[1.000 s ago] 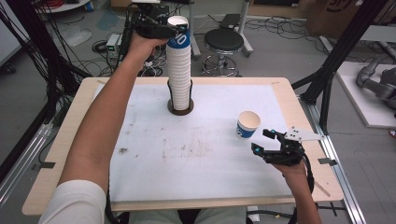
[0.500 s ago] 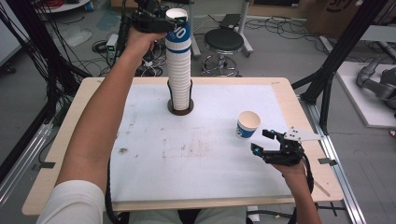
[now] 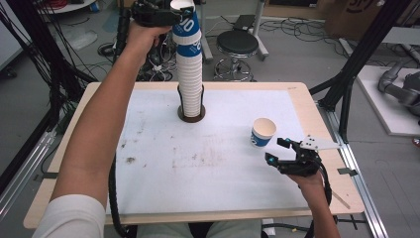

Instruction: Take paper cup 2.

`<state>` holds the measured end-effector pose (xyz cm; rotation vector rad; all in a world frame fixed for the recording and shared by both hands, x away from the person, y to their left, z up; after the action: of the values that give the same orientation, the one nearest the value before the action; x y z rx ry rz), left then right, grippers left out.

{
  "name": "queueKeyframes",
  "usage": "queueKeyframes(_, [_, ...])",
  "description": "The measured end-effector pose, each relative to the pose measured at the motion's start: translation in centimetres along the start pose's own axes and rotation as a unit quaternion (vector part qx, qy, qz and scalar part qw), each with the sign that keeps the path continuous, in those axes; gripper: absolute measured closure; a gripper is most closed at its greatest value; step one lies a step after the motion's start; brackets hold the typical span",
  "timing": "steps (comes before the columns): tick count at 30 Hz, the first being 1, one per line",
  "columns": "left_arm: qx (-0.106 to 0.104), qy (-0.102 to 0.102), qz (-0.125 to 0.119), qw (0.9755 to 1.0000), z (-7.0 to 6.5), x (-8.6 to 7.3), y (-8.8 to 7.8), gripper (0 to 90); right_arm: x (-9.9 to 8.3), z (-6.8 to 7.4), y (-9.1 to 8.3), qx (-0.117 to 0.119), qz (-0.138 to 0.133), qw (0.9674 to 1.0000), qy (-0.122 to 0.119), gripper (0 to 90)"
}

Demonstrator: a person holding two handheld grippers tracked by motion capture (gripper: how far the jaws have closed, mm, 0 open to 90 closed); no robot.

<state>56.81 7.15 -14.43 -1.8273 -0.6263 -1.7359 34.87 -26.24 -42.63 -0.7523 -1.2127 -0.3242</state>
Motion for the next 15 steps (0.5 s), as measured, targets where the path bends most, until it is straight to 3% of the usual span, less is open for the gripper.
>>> queueKeyframes(15, [0.016, 0.013, -0.042, 0.9989, 0.4, 3.4, -3.5, 31.0, 0.0, 0.3, 0.3, 0.004, 0.003, 1.0, -0.003, 18.4])
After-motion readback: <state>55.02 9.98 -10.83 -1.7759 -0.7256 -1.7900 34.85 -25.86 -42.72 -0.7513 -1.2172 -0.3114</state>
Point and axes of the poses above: each handheld gripper's, and its own axes: y roughly forward along the jaws, x roughly out of its top, z roughly to its left, the point moved 8 cm from there along y, roughly forward along the jaws, and after that the axes turned 2 degrees about -z, right-handed, at the moved point
